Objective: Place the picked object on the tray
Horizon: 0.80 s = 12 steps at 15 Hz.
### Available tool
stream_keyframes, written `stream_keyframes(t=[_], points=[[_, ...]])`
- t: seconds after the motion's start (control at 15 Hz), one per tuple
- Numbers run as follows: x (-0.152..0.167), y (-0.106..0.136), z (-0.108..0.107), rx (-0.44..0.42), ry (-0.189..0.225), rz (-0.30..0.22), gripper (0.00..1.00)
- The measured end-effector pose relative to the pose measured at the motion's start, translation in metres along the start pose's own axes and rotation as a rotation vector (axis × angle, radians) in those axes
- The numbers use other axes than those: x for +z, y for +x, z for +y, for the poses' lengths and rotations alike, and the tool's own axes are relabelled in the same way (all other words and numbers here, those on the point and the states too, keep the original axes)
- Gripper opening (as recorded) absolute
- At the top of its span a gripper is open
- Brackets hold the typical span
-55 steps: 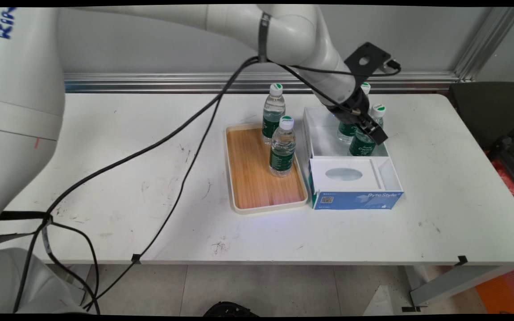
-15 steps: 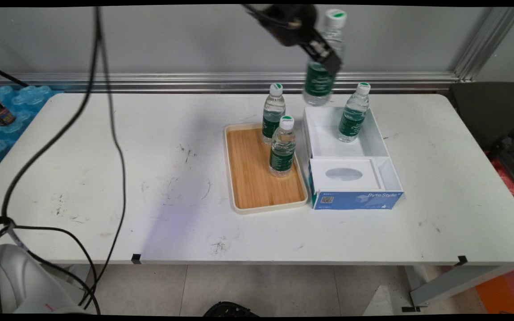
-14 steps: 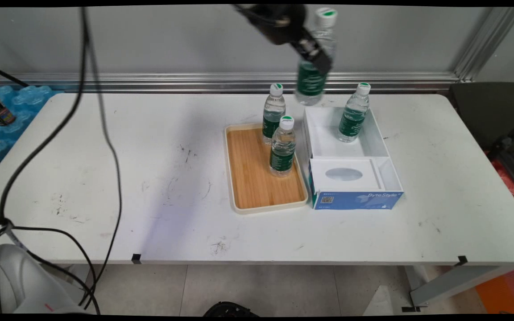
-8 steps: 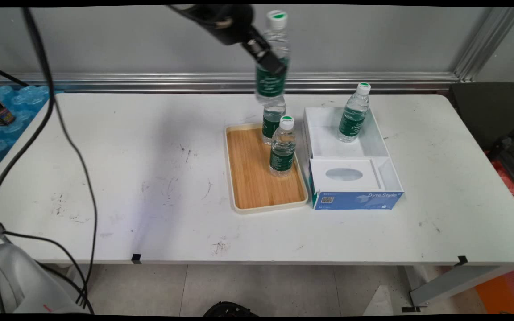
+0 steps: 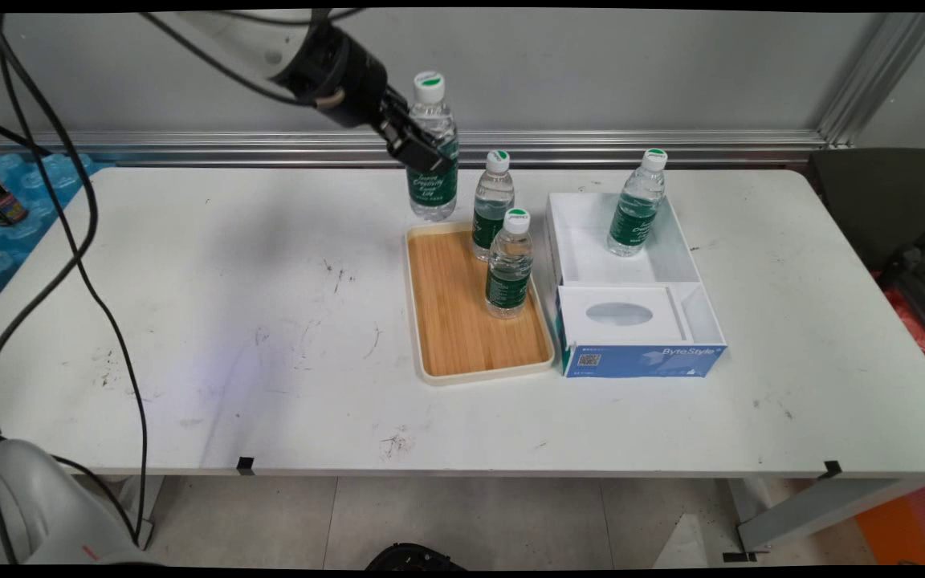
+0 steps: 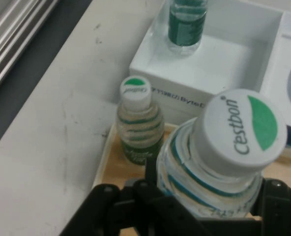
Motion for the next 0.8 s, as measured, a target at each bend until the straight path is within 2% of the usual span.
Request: stream_keyframes(t=[0.8], points=[[0.077,-0.065,-0.052,0.006,-0.065,-0.007,0.00]])
